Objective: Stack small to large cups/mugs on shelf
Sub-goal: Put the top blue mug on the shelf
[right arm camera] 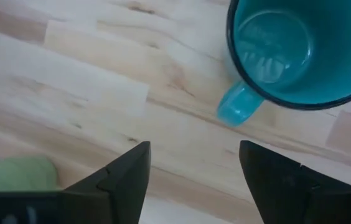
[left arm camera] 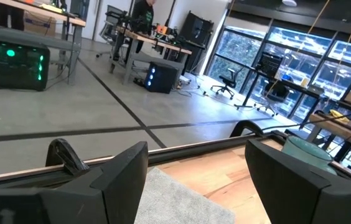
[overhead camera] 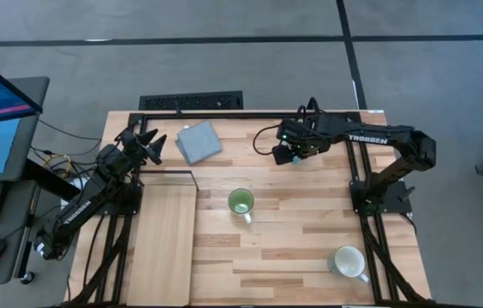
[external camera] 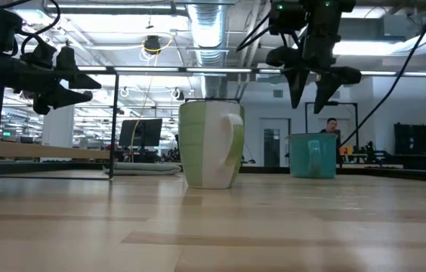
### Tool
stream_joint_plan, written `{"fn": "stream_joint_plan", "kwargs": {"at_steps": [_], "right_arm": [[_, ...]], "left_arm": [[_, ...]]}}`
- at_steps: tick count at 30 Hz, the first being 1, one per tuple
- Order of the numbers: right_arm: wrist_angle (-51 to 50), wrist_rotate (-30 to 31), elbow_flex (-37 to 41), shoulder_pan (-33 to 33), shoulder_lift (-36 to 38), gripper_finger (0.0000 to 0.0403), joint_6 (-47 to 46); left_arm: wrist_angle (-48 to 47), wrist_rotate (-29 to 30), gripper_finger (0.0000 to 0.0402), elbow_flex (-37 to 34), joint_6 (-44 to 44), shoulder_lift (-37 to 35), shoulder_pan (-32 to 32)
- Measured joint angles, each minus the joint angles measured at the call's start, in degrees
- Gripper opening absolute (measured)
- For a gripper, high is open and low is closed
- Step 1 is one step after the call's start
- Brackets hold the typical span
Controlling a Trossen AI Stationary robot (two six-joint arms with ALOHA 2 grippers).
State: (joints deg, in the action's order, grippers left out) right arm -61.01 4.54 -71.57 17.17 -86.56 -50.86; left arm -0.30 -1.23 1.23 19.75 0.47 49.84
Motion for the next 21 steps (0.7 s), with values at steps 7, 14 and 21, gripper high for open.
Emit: {"fn": "stream_joint_plan", "kwargs": {"at_steps": [7,14,21], "right_arm": [[-4.50,-0.07,0.00,0.18,0.00,0.0270,-12.62],[-2.99,1.79,0.00,0.22,0.00,0.0270,-21.29],[-2.91,3.33,0.75,0.49,-2.91,0.0270,-22.72]], "left_arm": [[0.00,0.02,0.0261,0.00,-0.02,0.00,0.00],[0.00,0.02,0.0261,0.00,-0.02,0.02,0.00],[0.00,0.06,0.0261,0.01,-0.02,0.01,0.01]]}}
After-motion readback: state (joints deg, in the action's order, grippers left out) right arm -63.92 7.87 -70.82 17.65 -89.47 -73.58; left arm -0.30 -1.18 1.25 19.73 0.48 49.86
